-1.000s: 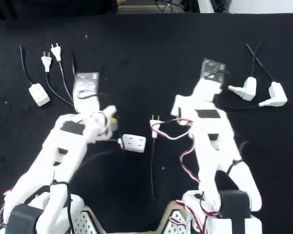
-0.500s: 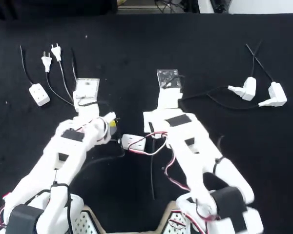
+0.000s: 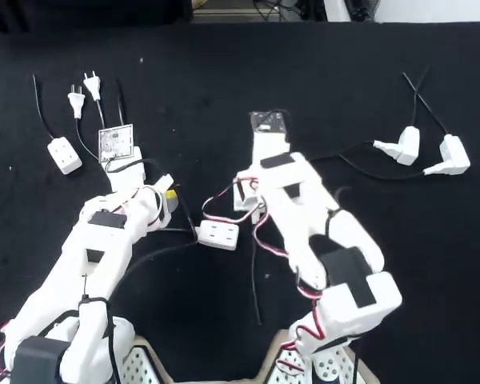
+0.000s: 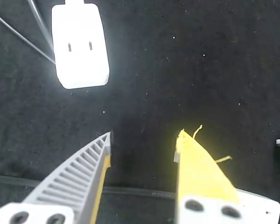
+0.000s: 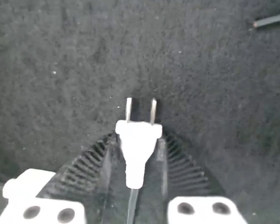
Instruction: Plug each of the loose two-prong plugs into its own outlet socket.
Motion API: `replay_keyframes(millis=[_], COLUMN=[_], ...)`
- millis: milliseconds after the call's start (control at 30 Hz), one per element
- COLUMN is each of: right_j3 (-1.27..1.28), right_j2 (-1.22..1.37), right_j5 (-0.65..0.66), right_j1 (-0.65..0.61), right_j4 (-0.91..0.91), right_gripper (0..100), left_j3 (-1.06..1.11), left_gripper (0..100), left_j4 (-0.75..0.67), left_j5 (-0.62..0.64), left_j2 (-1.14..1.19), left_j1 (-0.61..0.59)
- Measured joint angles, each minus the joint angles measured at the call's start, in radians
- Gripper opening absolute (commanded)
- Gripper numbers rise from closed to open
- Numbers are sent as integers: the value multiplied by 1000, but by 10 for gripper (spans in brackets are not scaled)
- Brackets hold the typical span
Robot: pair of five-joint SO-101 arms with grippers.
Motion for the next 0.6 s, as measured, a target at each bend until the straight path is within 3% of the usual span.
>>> replay_keyframes(millis=[233,600], right_j3=[-38,-181], right_j2=[-28,-242], right_j5=[68,755], right_j1=[86,178], right_j4=[84,98], right_gripper=[11,11], left_j3=[0,0], left_gripper=[220,220], left_j4=[0,0], left_j5=[0,0], left_j2=[0,0], left_j1=[0,0])
